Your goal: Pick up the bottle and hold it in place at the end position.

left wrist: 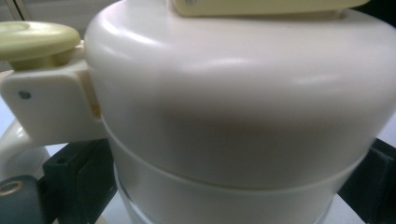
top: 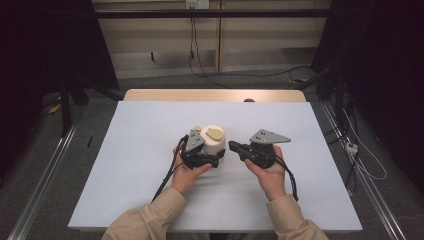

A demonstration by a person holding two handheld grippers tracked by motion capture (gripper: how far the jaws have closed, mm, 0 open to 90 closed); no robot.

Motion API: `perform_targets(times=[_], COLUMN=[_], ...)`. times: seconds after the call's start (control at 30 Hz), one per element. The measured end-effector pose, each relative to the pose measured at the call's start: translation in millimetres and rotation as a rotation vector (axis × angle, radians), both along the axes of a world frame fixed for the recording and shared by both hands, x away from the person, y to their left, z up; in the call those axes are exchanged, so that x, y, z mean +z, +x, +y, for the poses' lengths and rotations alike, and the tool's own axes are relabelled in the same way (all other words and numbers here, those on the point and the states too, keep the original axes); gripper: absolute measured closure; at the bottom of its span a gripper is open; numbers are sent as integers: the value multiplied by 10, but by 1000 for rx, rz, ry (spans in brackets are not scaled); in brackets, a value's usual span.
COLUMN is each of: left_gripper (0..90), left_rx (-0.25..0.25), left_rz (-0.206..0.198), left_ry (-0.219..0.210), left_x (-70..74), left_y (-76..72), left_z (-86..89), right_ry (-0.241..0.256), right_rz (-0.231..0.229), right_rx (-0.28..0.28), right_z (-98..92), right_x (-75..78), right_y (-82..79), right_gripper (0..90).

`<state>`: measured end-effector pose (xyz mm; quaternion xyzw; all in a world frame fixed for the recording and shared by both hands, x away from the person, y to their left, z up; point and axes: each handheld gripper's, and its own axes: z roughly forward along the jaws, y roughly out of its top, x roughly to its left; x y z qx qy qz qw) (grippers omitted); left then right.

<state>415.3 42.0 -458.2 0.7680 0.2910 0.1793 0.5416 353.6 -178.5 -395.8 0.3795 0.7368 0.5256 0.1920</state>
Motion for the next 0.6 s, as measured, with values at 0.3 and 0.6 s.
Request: perform_targets(times=[0.3, 0.6], left_gripper=[47, 47], left_rx=[0, 7], left_rz=[1, -1], left_ry=[1, 4], left_x=[1, 2], left_y=[1, -4], left_z=[-1, -7], right_ry=[-17, -42], right_rz=[-8, 1], right_rx=[9, 10], right_z=[62, 62], right_x=[31, 38], right_y=[65, 117], right_gripper=[900, 900])
